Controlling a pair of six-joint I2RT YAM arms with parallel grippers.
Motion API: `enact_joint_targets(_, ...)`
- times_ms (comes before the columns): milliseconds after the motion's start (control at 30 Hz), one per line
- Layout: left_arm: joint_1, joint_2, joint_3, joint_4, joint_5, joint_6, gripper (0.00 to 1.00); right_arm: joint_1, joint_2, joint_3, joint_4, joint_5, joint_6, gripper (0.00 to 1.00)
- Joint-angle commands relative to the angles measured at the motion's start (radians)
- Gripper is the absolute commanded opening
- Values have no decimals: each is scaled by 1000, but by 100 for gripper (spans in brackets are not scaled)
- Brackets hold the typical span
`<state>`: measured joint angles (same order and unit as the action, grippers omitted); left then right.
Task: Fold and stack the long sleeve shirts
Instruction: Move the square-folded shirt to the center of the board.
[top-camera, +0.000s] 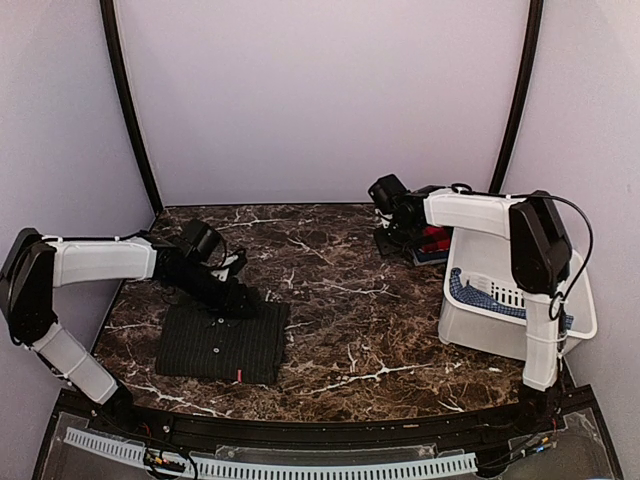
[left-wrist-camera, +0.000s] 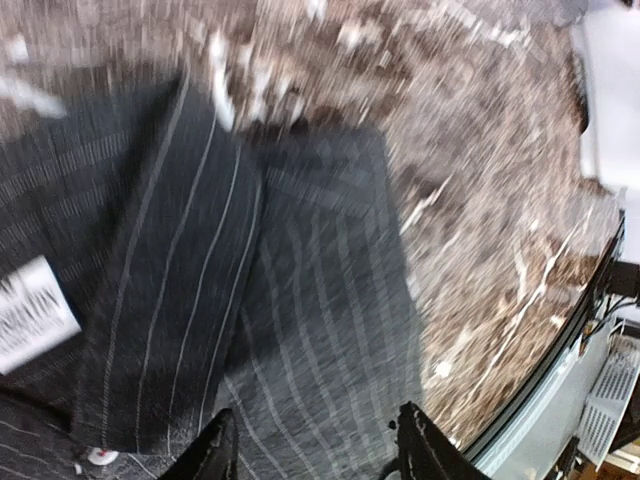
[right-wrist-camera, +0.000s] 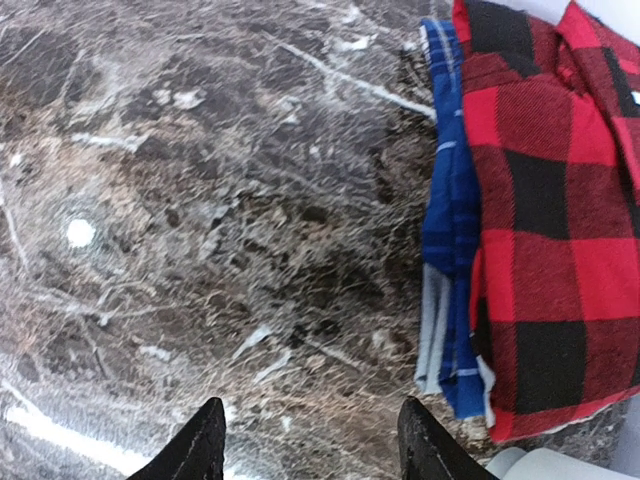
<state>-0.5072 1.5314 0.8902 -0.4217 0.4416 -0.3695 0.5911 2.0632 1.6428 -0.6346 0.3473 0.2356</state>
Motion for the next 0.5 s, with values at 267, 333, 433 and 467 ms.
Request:
enact_joint_targets(267,10,-56,167,117,-45,-152,56,-24,138,134,-98,211,-43,50)
enact_joint_targets(333,10,-40,182,135,-27,-158,56,-33,153,133,-107,234,-45,49)
enact_joint_targets(433,10,-19,189,154,-1,-162,56,-47,169,121,-111,275,-47,49)
enact_joint_targets(467,10,-14,188,161,0,-162,56,-53,174,115,-108,289,-47,48)
